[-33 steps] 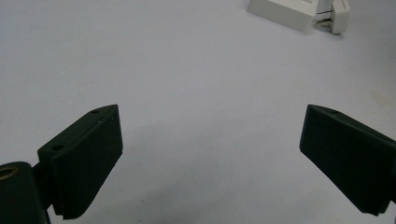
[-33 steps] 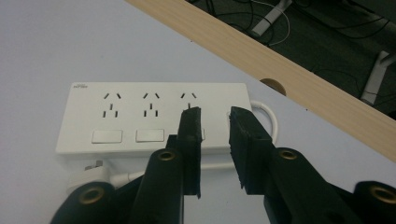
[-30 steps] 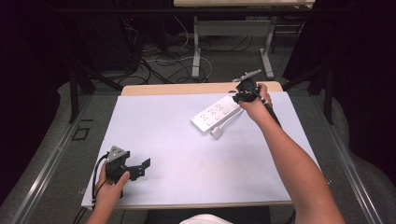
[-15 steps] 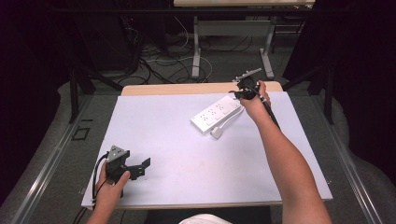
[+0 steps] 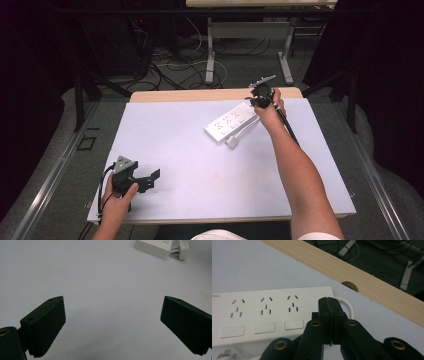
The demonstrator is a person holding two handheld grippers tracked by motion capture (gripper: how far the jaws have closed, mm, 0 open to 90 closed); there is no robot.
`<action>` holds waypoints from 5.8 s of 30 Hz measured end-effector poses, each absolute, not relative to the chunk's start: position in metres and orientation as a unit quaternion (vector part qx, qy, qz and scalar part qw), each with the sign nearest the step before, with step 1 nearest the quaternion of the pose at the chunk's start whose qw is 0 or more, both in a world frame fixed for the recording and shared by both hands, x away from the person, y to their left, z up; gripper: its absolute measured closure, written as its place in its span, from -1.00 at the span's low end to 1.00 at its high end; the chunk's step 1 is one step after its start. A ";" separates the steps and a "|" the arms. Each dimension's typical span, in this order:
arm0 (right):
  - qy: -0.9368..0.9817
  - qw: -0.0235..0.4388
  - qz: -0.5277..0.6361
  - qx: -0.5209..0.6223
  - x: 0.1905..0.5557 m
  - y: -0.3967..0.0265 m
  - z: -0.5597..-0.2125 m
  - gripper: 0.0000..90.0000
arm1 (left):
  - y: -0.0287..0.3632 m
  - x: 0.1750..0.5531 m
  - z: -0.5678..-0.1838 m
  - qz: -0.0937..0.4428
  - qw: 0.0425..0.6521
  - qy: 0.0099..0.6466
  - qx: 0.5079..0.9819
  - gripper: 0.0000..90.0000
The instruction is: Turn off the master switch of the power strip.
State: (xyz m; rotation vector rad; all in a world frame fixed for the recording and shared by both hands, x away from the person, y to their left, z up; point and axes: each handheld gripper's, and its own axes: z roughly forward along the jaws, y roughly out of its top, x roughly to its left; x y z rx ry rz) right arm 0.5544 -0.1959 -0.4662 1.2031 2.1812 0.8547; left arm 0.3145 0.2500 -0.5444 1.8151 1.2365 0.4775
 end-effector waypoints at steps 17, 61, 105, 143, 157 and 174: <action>0.802 0.217 0.306 0.465 0.570 -0.198 -0.491 1.00 | 0.252 0.314 -0.544 0.189 0.437 0.500 0.724 -0.87; 0.784 0.219 0.296 0.499 0.591 -0.198 -0.528 1.00 | 0.255 0.310 -0.545 0.188 0.444 0.512 0.711 -0.87; 0.802 0.225 0.326 0.447 0.564 -0.177 -0.503 0.38 | 0.247 0.309 -0.544 0.193 0.434 0.502 0.723 -0.87; 0.777 0.229 0.362 0.462 0.505 -0.201 -0.459 -0.66 | 0.242 0.309 -0.544 0.195 0.426 0.481 0.741 -0.87; 0.782 0.239 0.372 0.439 0.470 -0.201 -0.446 -1.00 | 0.239 0.310 -0.544 0.190 0.426 0.479 0.743 -0.87; 0.802 0.219 0.386 0.399 0.421 -0.207 -0.447 -1.00 | 0.239 0.309 -0.545 0.190 0.425 0.482 0.742 -0.87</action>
